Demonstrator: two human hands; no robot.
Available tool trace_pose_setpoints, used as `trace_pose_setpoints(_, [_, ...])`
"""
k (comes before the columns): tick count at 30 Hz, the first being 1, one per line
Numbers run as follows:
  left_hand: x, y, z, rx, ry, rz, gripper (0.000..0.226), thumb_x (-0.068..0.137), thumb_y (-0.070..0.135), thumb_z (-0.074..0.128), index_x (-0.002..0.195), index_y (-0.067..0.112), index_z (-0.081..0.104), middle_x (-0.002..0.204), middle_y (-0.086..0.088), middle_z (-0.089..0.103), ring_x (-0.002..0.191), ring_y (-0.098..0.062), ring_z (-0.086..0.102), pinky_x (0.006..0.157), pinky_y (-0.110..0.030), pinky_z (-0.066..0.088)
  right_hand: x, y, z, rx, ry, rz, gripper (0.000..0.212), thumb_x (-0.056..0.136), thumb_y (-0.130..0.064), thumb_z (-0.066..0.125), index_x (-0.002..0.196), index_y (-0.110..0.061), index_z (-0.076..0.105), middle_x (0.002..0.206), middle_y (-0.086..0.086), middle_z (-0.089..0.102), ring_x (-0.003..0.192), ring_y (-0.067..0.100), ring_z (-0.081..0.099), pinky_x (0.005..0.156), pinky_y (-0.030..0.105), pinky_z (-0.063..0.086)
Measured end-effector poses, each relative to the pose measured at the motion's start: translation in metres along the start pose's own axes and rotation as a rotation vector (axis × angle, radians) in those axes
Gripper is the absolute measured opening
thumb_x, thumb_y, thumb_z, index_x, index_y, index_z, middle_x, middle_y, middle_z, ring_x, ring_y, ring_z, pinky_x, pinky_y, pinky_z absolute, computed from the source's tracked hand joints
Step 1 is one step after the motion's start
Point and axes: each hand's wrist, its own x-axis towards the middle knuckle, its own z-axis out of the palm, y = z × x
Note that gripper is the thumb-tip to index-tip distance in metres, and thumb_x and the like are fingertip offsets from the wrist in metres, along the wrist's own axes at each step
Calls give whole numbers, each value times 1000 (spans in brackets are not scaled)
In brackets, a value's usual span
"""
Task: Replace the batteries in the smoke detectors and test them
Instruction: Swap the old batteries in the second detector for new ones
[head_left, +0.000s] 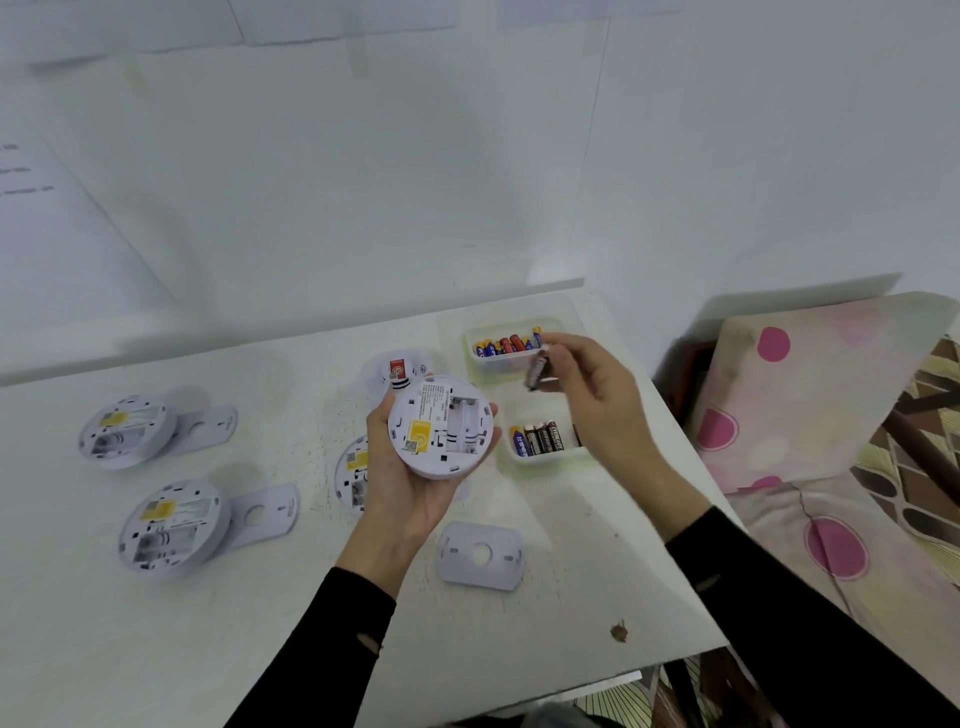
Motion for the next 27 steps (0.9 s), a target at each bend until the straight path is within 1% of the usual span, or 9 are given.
trace_pose_setpoints(2, [0, 2, -2, 8, -12, 6, 67, 86, 50, 51, 140, 11, 52, 124, -20, 66, 116, -43, 60, 98, -56, 49, 21, 17, -17, -259, 1, 146, 13, 96, -19, 55, 104, -22, 65, 89, 1, 71, 78, 20, 69, 76, 38, 58])
trace_pose_setpoints(4, [1, 2, -2, 9, -13, 9, 68, 85, 51, 51, 140, 11, 52, 125, -20, 66, 119, -43, 58, 97, -56, 51, 32, 37, -31, -567, -101, 288, 10, 93, -24, 58, 97, -20, 67, 86, 2, 70, 78, 21, 68, 65, 31, 52])
trace_pose_setpoints(7, [2, 2, -1, 4, -14, 2, 72, 85, 51, 52, 145, 11, 48, 127, -20, 65, 121, -43, 57, 99, -56, 49, 36, 57, -34, -830, -239, 317, 15, 91, -24, 61, 92, -15, 72, 94, 3, 70, 82, 15, 60, 68, 23, 37])
trace_pose_setpoints(12, [2, 1, 0, 2, -6, 0, 71, 86, 51, 52, 145, 12, 48, 128, -20, 64, 120, -43, 57, 101, -59, 46, 33, 67, -28, -899, -313, 300, 19, 91, -22, 63, 94, -9, 77, 98, 7, 72, 93, 21, 64, 78, 24, 42])
trace_pose_setpoints(16, [1, 4, -2, -12, 15, 16, 69, 86, 51, 52, 143, 11, 50, 134, -21, 60, 127, -44, 54, 100, -60, 46, 5, 45, -8, -712, -232, -136, 16, 93, -19, 61, 94, -9, 73, 92, 1, 63, 85, 15, 57, 76, 22, 45])
trace_pose_setpoints(19, [0, 11, -5, -17, 19, 40, 68, 92, 51, 46, 146, 10, 46, 132, -21, 62, 130, -44, 51, 102, -59, 46, -33, 28, 12, -572, -515, -349, 16, 93, -22, 59, 92, -11, 70, 89, -3, 62, 82, 11, 56, 77, 22, 47])
trace_pose_setpoints(22, [-3, 19, -7, -31, 23, 66, 65, 96, 52, 41, 145, 10, 48, 134, -21, 61, 131, -44, 50, 100, -57, 49, -59, 40, 22, -628, -796, -267, 26, 89, -35, 63, 105, -15, 69, 103, -2, 64, 96, 12, 57, 87, 29, 48])
trace_pose_setpoints(25, [-5, 23, -12, -50, 30, 79, 63, 96, 53, 41, 141, 10, 52, 139, -22, 57, 131, -45, 50, 98, -57, 50, -74, 61, 25, -771, -924, -250, 54, 78, -54, 69, 118, -19, 61, 119, -3, 58, 108, 15, 50, 95, 28, 42])
trace_pose_setpoints(27, [-7, 24, -15, -55, 35, 86, 64, 95, 55, 43, 139, 9, 54, 139, -23, 57, 131, -46, 50, 100, -58, 49, -79, 69, 26, -815, -928, -293, 58, 73, -56, 70, 118, -21, 59, 119, -4, 56, 107, 16, 49, 92, 30, 41])
